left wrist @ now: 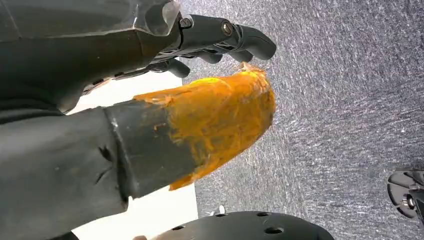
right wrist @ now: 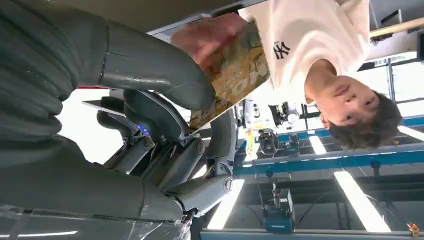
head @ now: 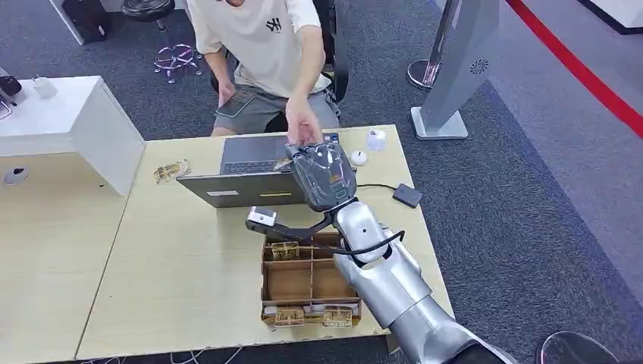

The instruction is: Pass the card to the sensor for recognition and then transmit it.

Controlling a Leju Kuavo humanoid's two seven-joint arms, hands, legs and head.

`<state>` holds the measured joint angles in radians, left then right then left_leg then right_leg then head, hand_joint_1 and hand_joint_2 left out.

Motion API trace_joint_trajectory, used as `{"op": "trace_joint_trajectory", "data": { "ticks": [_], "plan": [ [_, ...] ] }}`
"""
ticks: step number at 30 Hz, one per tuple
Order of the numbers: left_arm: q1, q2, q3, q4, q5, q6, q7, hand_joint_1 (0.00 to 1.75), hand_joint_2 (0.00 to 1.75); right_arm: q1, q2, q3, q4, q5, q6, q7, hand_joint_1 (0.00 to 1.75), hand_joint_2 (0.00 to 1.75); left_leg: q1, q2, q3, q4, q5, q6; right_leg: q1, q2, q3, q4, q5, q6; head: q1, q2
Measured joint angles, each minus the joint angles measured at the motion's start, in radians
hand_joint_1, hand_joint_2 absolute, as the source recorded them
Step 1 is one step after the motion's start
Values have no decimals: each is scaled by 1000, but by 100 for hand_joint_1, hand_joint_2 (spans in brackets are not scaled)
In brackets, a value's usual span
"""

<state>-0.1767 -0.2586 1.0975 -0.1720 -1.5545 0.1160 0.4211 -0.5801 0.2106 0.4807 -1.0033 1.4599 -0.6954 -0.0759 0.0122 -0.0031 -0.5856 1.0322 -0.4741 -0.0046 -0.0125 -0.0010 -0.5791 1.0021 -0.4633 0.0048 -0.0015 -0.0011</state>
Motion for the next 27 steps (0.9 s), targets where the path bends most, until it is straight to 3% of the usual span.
{"op": "trace_joint_trajectory", "data": {
  "ticks": [12,13,16,17,27],
  "plan": [
    [3,3,0,0,-8,0,0,0,0,7,0,-1,7,12,0,12,175,175,0,0,0,0,0,0,0,0,0,0,0,0,0,0],
    [3,3,0,0,-8,0,0,0,0,8,0,-1,6,12,0,13,0,175,0,0,0,0,0,0,0,0,0,0,0,0,0,0],
    [5,4,0,0,-9,0,0,0,0,11,0,-1,5,11,0,13,0,175,0,0,0,0,0,0,0,0,-1,0,0,0,0,0],
    [5,4,0,0,-9,0,0,0,0,14,0,-1,1,7,0,13,0,0,0,0,0,0,0,0,0,0,-1,0,0,0,0,0],
    [8,4,0,0,2,1,0,0,0,19,4,-12,8,-1,0,10,0,0,0,0,-1,0,0,0,0,0,-1,0,0,0,0,0]
  ]
}}
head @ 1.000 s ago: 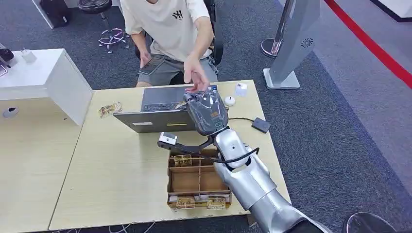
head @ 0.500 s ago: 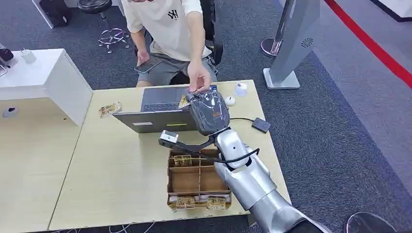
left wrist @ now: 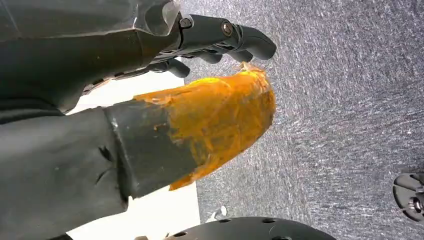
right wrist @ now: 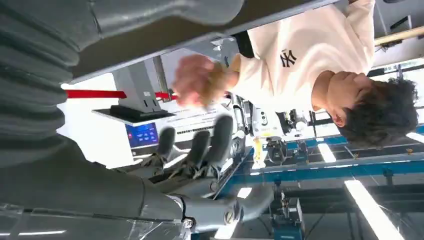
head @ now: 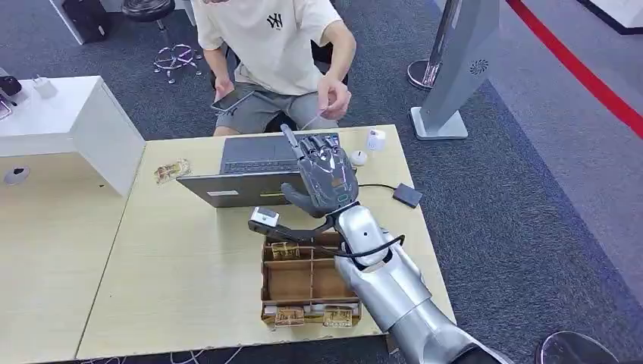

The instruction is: Pass the card to the sensor for recognition and then transmit it.

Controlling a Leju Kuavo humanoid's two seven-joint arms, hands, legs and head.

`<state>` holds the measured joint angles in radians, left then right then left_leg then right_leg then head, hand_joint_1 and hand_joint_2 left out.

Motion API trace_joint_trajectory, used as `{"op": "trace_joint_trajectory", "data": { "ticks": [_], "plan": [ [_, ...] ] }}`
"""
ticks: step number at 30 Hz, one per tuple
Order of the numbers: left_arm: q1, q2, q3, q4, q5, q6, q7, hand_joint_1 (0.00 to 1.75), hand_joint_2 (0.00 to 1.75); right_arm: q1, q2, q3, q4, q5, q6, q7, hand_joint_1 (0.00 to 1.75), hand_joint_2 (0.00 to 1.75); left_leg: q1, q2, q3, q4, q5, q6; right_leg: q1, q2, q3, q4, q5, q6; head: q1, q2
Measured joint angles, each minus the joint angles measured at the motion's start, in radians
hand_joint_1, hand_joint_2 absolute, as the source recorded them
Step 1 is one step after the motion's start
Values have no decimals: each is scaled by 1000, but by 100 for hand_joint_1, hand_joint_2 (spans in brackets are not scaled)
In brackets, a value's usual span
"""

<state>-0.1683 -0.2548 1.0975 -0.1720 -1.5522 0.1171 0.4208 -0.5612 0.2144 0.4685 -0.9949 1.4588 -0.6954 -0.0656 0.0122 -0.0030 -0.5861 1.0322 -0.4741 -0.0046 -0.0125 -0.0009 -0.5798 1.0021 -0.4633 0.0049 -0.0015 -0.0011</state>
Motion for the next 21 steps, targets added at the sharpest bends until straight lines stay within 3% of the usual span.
{"op": "trace_joint_trajectory", "data": {
  "ticks": [8,12,17,21],
  "plan": [
    [3,0,0,0,5,7,-3,0,0,26,0,-3,-38,-6,0,-16,0,0,0,0,0,0,0,0,0,0,0,0,0,0,0,0],
    [10,0,0,0,10,11,-11,0,0,112,10,-47,-158,-75,-1,-126,0,0,0,-1,0,0,0,0,0,0,0,0,0,0,0,0],
    [20,0,2,0,24,19,-24,0,0,268,68,-115,-345,-290,-1,-355,0,0,0,-1,-1,0,-2,0,0,-1,-1,0,-2,0,0,0],
    [29,0,8,0,27,21,-35,0,0,367,67,-108,-481,-509,-1,-402,0,0,0,-1,-1,0,-2,0,0,-1,-1,0,-2,0,0,0]
  ]
}}
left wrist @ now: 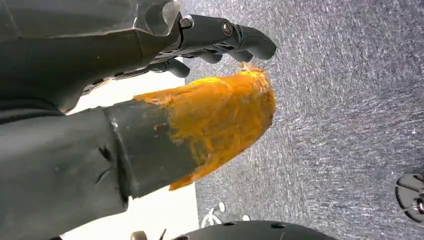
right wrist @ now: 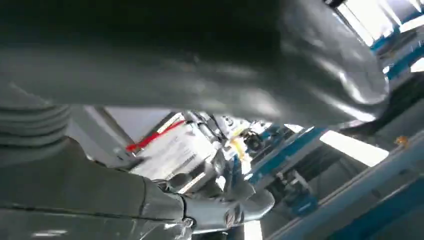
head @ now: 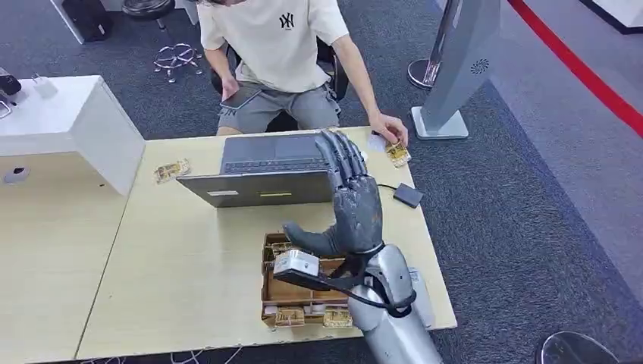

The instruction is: Pass the card to the sensor for recognition and then transmit it.

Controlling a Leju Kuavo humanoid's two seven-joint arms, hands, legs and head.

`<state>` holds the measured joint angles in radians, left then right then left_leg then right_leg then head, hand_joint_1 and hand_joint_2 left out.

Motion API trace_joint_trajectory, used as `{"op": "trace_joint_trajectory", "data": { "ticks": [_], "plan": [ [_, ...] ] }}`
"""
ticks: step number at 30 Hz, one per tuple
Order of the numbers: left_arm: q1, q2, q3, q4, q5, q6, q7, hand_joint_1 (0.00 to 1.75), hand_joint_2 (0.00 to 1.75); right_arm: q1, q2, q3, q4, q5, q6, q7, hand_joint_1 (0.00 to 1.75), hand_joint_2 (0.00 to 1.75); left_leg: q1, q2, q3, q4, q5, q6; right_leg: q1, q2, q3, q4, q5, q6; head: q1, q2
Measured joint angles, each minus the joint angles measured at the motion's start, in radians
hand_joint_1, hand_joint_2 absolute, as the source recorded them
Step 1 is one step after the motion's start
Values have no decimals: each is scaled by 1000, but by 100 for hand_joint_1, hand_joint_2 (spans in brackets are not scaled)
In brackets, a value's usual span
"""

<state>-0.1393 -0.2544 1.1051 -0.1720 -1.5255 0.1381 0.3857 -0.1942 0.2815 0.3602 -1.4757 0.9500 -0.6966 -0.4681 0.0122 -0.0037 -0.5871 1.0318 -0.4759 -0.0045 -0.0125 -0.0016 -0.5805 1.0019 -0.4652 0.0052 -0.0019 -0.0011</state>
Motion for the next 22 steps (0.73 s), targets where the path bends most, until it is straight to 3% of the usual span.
{"op": "trace_joint_trajectory", "data": {
  "ticks": [8,14,18,21,22],
  "plan": [
    [10,10,8,0,0,-6,-3,0,0,170,-70,146,-232,-378,33,68,0,0,0,1,0,0,-1,0,0,0,0,0,0,0,0,0],
    [11,18,10,0,0,-12,-3,0,0,211,-113,198,-307,-451,69,69,0,0,0,1,0,0,-1,0,0,0,0,0,0,0,0,0],
    [11,25,10,0,-5,-18,-3,0,0,236,-134,209,-333,-609,195,57,0,0,0,0,0,0,-1,0,0,0,0,0,0,0,0,0],
    [11,34,10,0,-10,-29,-6,0,0,256,-153,211,-345,-755,355,42,0,0,0,1,0,0,-1,0,0,0,0,0,0,0,0,0],
    [11,39,10,0,-13,-33,-8,0,0,260,-163,211,-345,-821,447,35,0,0,0,1,0,0,-1,0,0,0,0,0,0,0,0,0]
  ]
}}
